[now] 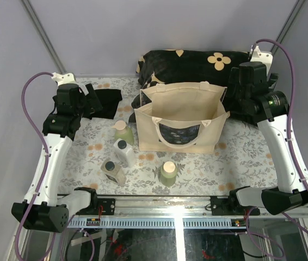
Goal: Place the personal care products into the canvas bag
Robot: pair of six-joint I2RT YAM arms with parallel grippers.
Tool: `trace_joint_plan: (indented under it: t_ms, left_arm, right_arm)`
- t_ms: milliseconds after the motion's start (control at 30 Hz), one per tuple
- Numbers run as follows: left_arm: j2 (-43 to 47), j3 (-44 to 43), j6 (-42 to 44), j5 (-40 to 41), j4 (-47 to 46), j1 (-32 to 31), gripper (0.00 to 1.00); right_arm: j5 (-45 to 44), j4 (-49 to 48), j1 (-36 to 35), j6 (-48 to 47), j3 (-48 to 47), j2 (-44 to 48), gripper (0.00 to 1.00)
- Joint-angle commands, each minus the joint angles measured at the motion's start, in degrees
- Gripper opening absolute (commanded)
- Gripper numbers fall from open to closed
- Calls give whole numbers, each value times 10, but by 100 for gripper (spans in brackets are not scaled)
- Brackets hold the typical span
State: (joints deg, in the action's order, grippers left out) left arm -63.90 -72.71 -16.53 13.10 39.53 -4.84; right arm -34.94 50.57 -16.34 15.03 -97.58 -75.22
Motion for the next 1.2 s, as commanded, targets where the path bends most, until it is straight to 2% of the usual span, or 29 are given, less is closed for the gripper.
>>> trace_joint_plan:
  t_ms: [0, 100, 333, 533, 667, 900, 1167]
  left_arm:
    - [9, 8, -11, -7, -30, -2, 100]
    - [15, 14, 4, -49, -32, -2, 100]
    - [18, 17, 60, -215, 3, -3, 100]
    - [15, 99, 106, -289, -28, -24, 100]
    - [28, 164, 101, -310, -78, -29, 100]
    - [49, 227, 103, -349, -158, -30, 100]
    - [23, 287, 94, -364, -262, -33, 100]
  right_arm:
    - [-2, -23, -2, -6, -2, 9, 100]
    - [0, -23, -2, -9, -4, 8, 100]
    - [-5, -15, -2, -17, -14, 7, 100]
    - [15, -15, -2, -12, -12, 3, 100]
    - [21, -12, -2, -9, -10, 2, 100]
    - [30, -13, -2, -6, 2, 4, 100]
    - [35, -16, -2, -13, 4, -2, 100]
